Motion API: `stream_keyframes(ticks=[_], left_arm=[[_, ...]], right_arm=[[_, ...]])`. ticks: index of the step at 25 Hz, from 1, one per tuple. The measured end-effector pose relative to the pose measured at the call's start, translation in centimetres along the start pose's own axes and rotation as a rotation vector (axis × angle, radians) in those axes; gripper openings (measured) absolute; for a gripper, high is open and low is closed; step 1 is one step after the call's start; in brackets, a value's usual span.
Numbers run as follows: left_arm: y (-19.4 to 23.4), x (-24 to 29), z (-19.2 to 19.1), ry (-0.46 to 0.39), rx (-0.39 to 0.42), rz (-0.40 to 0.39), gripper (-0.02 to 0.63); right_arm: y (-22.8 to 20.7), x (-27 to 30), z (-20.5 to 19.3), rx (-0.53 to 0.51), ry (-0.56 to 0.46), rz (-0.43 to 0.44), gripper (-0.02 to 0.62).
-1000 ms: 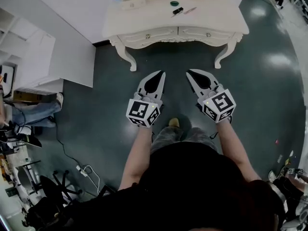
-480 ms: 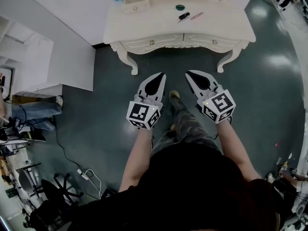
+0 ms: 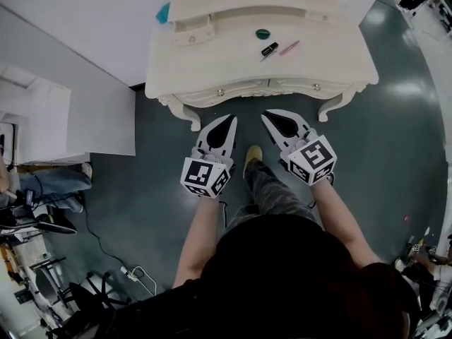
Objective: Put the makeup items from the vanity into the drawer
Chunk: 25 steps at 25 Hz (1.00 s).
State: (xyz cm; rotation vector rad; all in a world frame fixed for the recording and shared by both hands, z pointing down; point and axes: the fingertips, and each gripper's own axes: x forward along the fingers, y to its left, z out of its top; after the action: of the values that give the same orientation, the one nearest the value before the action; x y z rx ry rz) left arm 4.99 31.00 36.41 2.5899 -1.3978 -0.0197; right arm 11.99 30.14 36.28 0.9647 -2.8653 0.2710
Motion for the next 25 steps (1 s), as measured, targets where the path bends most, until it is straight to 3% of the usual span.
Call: stream_keyframes(ticks=[25], left_arm=[[11.6,15.6,1.3,0.067,0.002,-0.072,0.012]], right_arm=[[-13.2,14.1,0.9,0.034,0.069,-0.007,0.021]])
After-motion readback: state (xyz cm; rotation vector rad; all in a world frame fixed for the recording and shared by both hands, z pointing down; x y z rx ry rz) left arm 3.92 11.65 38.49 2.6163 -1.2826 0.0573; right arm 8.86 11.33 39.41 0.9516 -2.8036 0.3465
